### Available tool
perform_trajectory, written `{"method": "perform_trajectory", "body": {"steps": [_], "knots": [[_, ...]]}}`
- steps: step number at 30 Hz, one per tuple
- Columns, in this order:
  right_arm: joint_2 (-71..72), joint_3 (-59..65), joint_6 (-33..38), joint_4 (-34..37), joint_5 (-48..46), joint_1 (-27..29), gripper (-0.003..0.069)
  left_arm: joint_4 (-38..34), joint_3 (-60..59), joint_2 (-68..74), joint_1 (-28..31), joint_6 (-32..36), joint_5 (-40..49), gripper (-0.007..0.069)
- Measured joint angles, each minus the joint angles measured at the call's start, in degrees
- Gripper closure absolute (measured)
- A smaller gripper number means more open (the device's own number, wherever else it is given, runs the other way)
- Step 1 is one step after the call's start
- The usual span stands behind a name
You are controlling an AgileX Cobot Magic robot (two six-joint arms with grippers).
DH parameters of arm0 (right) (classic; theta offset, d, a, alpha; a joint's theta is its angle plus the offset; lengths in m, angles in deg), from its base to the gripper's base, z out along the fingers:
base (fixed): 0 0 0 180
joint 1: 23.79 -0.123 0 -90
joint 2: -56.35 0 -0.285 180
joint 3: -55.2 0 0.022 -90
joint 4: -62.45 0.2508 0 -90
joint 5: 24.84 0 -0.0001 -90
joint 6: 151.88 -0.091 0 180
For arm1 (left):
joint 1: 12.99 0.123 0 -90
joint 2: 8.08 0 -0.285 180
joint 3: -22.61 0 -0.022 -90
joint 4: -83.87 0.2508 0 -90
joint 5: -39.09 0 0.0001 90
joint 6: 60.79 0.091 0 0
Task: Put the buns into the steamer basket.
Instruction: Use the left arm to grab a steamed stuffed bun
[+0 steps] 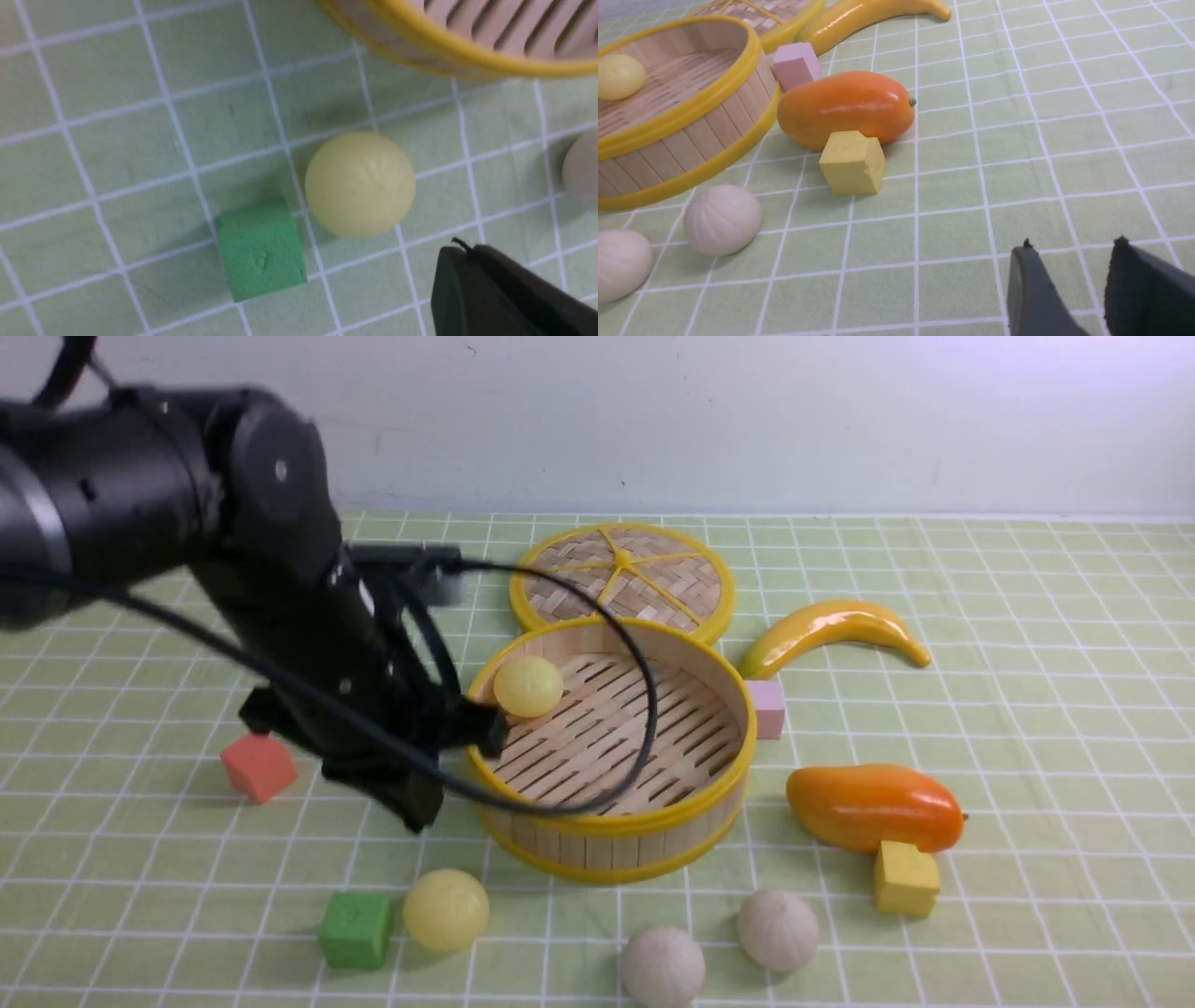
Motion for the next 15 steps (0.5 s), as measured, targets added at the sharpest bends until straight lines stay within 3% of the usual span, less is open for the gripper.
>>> {"method": "perform_trajectory", "body": {"steps": [7,15], "knots": [[0.00,0.00,0.00,0.00,0.00,0.00,0.0418,0.63,-3.89,0.12,-4.43,2.56,-6.76,0.0596],[0.00,0.00,0.00,0.00,0.00,0.00,0.0418,7.13,-3.91,2.14,-4.43,-0.38,-9.03,0.0386]]}}
